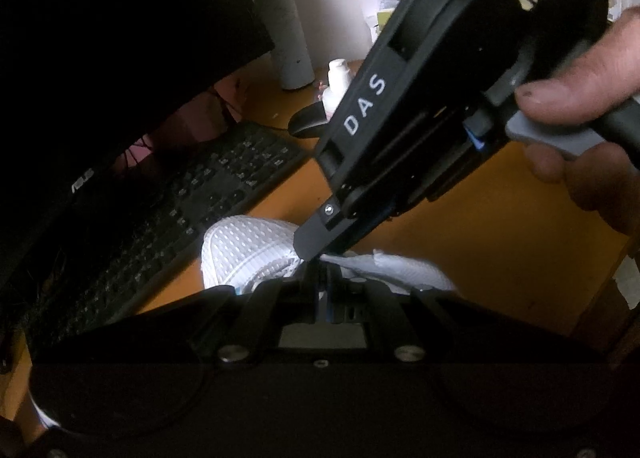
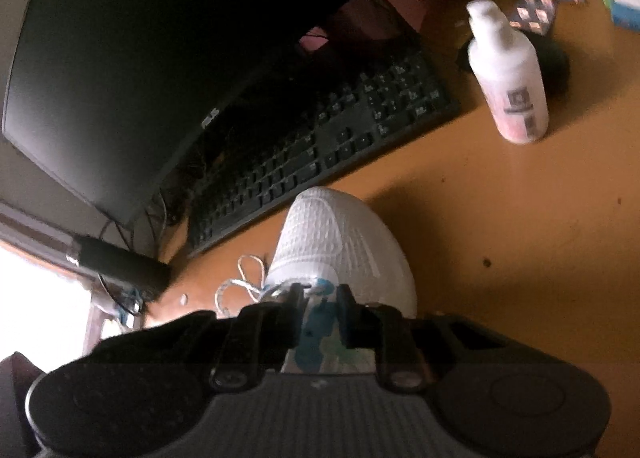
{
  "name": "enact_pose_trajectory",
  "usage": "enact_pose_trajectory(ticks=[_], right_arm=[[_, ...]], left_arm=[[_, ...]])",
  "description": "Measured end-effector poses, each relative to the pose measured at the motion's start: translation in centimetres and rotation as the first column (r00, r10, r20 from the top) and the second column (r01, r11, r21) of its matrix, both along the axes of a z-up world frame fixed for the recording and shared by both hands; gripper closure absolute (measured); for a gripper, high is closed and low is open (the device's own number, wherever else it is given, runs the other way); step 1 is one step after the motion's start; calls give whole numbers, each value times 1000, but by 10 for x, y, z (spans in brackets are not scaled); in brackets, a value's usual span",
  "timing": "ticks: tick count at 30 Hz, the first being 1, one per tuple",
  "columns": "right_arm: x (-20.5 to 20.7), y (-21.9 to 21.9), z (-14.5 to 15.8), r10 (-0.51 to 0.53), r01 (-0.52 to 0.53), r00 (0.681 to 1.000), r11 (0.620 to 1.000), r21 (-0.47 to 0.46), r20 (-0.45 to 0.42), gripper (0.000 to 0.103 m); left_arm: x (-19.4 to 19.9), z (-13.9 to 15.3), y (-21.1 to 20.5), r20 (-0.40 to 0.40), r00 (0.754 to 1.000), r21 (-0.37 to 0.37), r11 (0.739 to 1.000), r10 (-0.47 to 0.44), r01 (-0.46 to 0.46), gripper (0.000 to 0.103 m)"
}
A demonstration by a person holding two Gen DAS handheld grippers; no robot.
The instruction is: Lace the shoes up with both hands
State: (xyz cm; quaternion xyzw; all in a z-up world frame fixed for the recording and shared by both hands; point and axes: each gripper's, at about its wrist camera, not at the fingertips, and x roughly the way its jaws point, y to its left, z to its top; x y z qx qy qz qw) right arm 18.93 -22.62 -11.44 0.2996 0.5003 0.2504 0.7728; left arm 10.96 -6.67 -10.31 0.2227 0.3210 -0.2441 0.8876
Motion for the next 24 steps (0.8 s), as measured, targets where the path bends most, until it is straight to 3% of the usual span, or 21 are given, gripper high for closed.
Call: enact_pose_trajectory(ticks=[1, 4, 5, 9, 14, 17, 21, 24], right_arm=[[-1, -2, -2, -14, 14, 1000, 999, 28, -3, 96], [-4, -7, -1, -65, 65, 998, 997, 44, -1, 101], [-5, -10, 0, -86, 86, 996, 995, 47, 2, 101], [-11, -35, 27, -147, 149, 983, 989, -7, 113, 101], [-19, -94, 75, -256, 302, 916, 947, -109, 308, 101], [-34, -135, 110, -299, 425, 840, 882, -206, 453, 101], [-60, -184, 153, -318, 577, 733, 758, -303, 601, 101], [-78, -204, 173, -277, 635, 691, 674, -378, 668, 101]], left_arm=[[-1, 0, 0, 3, 1000, 4, 1000, 2, -2, 100], [-11, 6, -1, 73, 997, 45, 999, 15, -18, 74], [-16, 9, 0, 104, 994, 58, 998, 26, -32, 70], [-25, 15, 4, 117, 992, 42, 998, 45, -50, 70], [-35, 14, 5, 118, 992, 68, 996, 46, -54, 65], [-38, 10, 7, 109, 993, 85, 994, 55, -64, 65], [-40, 9, 12, 91, 993, 73, 994, 80, -87, 65], [-39, 9, 13, 85, 992, 62, 993, 91, -96, 65]])
